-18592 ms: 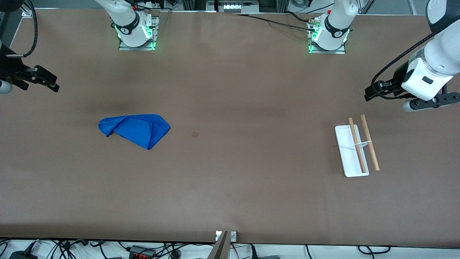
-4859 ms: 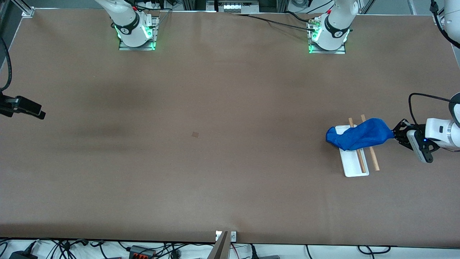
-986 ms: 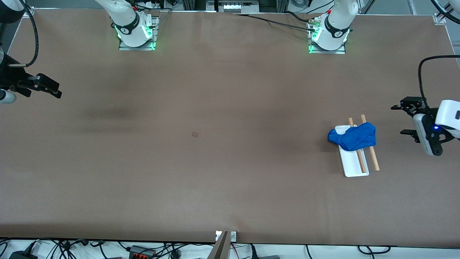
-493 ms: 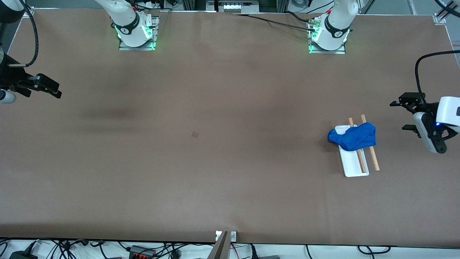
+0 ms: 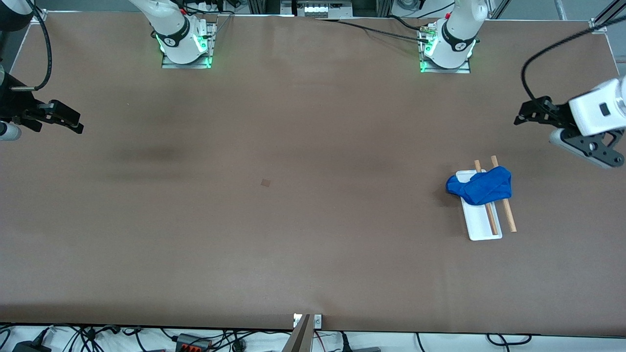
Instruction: Pass towel and hang on rack
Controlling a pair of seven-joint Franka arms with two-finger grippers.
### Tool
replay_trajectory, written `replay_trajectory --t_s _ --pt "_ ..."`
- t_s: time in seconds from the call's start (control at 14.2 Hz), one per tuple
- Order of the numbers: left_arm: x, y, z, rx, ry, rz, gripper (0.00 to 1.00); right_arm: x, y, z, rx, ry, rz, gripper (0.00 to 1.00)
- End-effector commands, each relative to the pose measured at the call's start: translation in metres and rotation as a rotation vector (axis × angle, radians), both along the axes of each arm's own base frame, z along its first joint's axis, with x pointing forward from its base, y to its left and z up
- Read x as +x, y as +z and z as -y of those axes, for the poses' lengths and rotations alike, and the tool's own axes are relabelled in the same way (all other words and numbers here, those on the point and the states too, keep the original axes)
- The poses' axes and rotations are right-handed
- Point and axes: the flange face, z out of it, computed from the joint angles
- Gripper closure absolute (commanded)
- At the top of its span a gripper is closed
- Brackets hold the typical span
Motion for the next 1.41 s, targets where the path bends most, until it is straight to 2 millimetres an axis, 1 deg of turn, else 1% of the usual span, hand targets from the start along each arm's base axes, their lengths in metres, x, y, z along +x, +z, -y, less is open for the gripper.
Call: replay_trajectory --t_s 0.0,0.07,0.14,0.21,0.35,0.49,0.56,0.7,0.85,0.92,1.2,1.34 --pt "-0.026 -0.003 0.022 0.073 0.145 0.002 0.0 -0.001 0.007 0.001 0.0 0.006 0.016 0.0" --pt "-0.033 0.005 0.025 0.088 0.21 0.012 0.0 -0.001 0.007 0.001 0.0 0.004 0.016 0.0" --pt "-0.038 0.007 0.024 0.104 0.291 0.019 0.0 -0.001 0.008 0.001 -0.001 0.004 0.019 0.0" --pt "-0.038 0.01 0.017 0.114 0.355 0.051 0.0 -0.001 0.007 0.001 -0.003 0.006 0.016 0.0" --pt "-0.038 0.006 -0.002 0.125 0.396 0.057 0.0 -0.001 0.007 0.001 -0.007 0.006 0.016 0.0" --pt "-0.035 0.01 -0.011 0.19 0.392 0.109 0.0 -0.002 0.008 0.001 -0.006 0.005 0.016 0.0" --pt "-0.034 0.013 -0.011 0.198 0.389 0.117 0.0 -0.002 0.009 0.001 -0.003 0.003 0.019 0.0" --pt "-0.045 0.028 -0.011 0.195 0.384 0.127 0.0 -0.003 0.009 0.001 -0.003 0.001 0.019 0.0" --pt "-0.043 0.027 -0.008 0.192 0.378 0.132 0.0 -0.003 0.008 0.0 -0.006 0.003 0.014 0.0" --pt "-0.043 0.027 0.0 0.193 0.375 0.131 0.0 -0.002 0.009 0.0 -0.006 0.002 0.017 0.0" --pt "-0.043 0.028 0.004 0.191 0.359 0.137 0.0 -0.003 0.008 0.001 -0.001 -0.001 0.013 0.0" --pt "-0.043 0.031 0.005 0.191 0.353 0.147 0.0 -0.002 0.009 0.001 -0.001 -0.001 0.016 0.0"
